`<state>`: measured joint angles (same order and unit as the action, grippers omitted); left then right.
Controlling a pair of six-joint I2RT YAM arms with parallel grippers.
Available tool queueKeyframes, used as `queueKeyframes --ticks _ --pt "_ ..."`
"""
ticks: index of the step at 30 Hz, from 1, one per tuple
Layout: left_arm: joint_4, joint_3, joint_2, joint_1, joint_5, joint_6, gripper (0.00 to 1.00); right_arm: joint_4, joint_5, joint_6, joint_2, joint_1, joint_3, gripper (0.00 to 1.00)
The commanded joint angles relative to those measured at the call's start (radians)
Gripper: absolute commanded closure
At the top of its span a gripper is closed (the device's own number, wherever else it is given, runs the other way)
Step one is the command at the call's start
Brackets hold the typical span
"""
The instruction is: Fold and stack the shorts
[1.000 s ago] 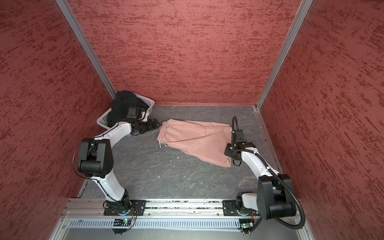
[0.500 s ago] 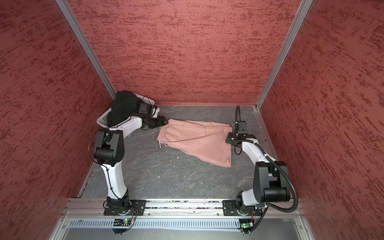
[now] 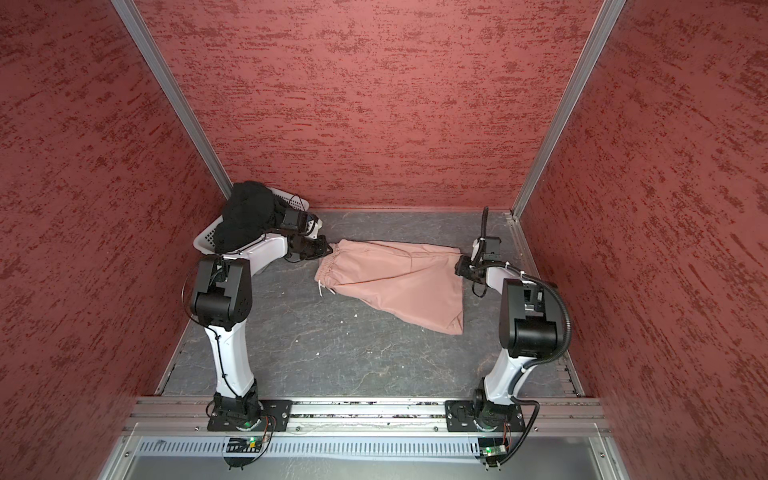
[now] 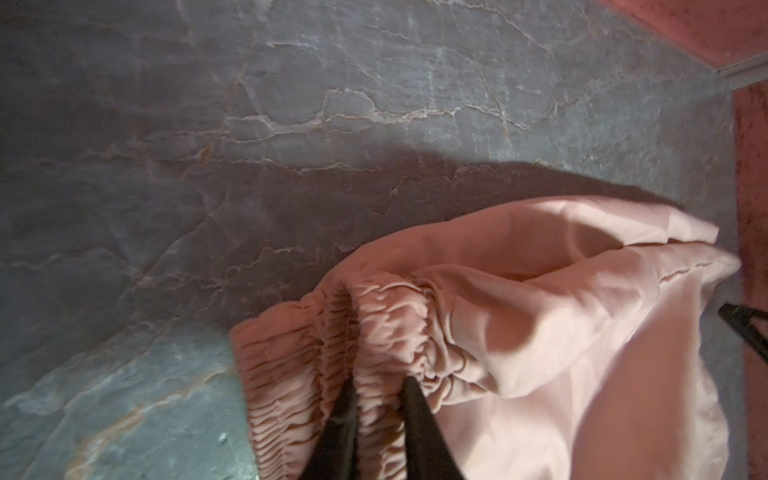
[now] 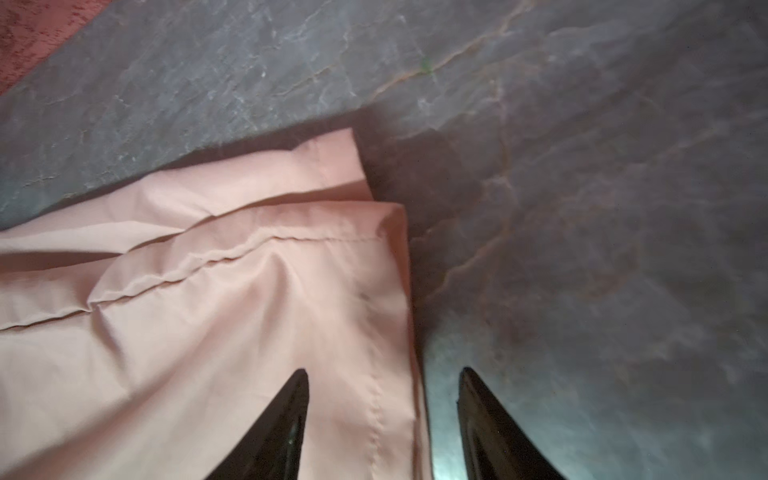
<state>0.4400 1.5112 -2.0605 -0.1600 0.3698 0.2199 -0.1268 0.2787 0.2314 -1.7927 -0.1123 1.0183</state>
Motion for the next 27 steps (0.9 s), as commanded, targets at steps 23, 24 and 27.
queueKeyframes --ticks 23,24,27 --pt "0.109 -0.094 0.233 0.014 -0.083 -0.021 1.0 -0.107 -0.023 -0.013 -0.067 -0.027 0.218 0.88" --pt "0.111 -0.098 0.237 0.014 -0.08 -0.018 1.0 -0.109 -0.016 -0.015 -0.073 -0.027 0.221 0.84" --pt "0.108 -0.111 0.249 0.013 -0.093 -0.008 1.0 -0.116 0.042 -0.023 -0.106 -0.027 0.233 0.61"
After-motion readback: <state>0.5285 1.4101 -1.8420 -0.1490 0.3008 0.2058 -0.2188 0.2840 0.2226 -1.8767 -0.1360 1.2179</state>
